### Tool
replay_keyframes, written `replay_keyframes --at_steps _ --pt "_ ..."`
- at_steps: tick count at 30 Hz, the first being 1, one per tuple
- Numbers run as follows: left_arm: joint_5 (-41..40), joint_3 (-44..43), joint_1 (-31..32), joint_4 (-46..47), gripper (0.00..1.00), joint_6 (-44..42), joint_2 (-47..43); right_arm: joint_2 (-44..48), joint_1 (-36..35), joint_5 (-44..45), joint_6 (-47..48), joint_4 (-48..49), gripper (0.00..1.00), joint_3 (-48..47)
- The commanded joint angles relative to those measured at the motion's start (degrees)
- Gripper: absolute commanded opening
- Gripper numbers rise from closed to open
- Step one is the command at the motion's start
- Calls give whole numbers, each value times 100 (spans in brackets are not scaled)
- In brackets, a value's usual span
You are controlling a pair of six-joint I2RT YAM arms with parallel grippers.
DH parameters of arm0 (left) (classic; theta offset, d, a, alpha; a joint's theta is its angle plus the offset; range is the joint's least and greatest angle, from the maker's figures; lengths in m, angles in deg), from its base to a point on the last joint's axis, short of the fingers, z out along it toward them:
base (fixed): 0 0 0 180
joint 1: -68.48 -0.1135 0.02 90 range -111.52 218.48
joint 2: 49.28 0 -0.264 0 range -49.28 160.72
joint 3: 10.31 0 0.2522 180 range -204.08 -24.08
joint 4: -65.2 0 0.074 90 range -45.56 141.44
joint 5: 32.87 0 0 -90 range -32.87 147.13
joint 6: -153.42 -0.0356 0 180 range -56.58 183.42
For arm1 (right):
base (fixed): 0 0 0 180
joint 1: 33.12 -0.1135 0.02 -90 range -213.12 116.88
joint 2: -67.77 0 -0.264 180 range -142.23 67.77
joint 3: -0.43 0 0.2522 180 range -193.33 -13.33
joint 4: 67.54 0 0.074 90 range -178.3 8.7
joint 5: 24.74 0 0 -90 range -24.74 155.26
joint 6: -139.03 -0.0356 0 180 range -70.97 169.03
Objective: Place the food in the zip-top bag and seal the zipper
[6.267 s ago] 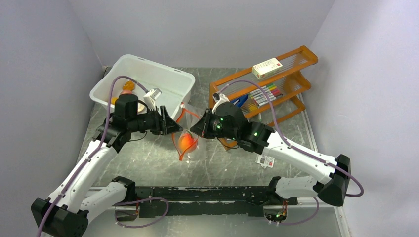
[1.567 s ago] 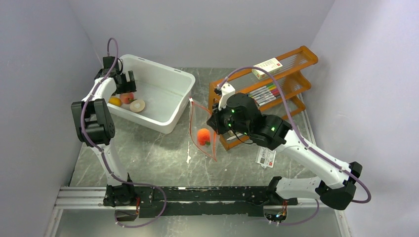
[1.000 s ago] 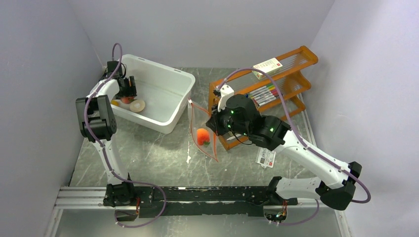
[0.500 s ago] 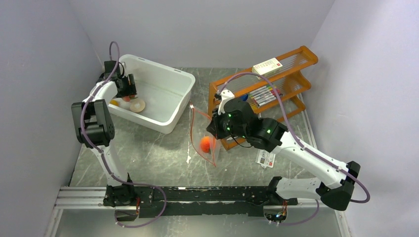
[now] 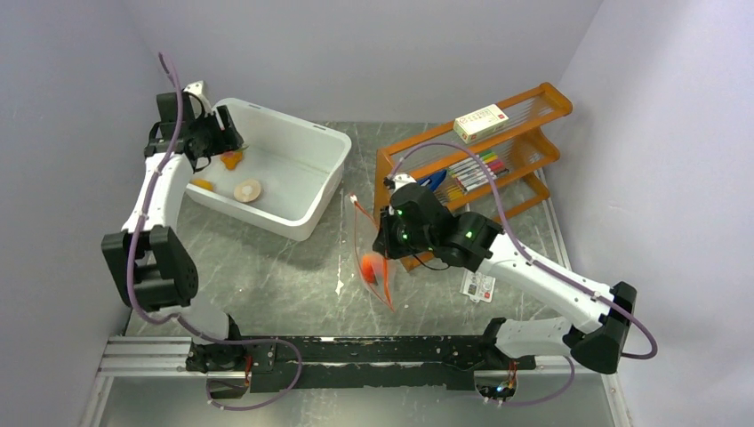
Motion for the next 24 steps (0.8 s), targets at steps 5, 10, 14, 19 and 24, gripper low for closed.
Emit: replay_keyframes --at_steps 5,10,14,19,24 --pt "1883 356 -27 -535 46 171 -1133 -289 -30 -3 -70 -219 0 -738" --pt "3276 834 -28 -511 44 352 -1837 -513 -26 -9 -502 -80 0 -928" --pt "4192 1400 12 -306 43 708 -2427 -612 -28 26 -734 -13 0 -984" --pt "4936 1792 371 -276 43 833 -2917 -709 -22 92 -878 29 0 -984" --pt "5761 2338 788 610 45 1661 -3606 -878 -23 199 -989 -53 0 -1140"
